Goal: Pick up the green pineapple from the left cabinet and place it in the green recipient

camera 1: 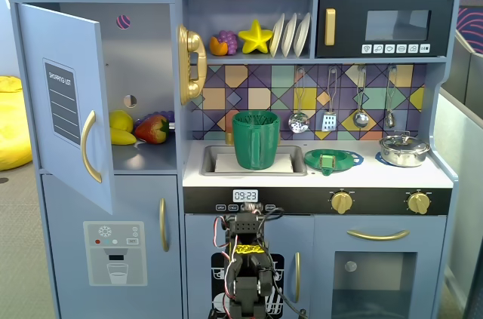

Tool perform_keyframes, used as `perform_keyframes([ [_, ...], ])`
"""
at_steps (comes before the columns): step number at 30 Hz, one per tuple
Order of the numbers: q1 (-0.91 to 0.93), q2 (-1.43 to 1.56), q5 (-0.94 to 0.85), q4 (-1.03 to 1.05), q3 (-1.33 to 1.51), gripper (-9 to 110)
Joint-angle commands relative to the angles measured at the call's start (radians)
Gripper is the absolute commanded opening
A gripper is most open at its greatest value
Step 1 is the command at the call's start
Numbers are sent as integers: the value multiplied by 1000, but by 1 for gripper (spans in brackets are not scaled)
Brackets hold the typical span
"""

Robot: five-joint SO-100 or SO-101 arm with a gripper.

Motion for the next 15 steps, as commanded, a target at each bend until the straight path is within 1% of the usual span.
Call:
perform_keyframes([
  [1,-17,14,38,92,2,11],
  [9,-37,14,43,204,2,11],
  [15,-43,14,6,284,2,11],
])
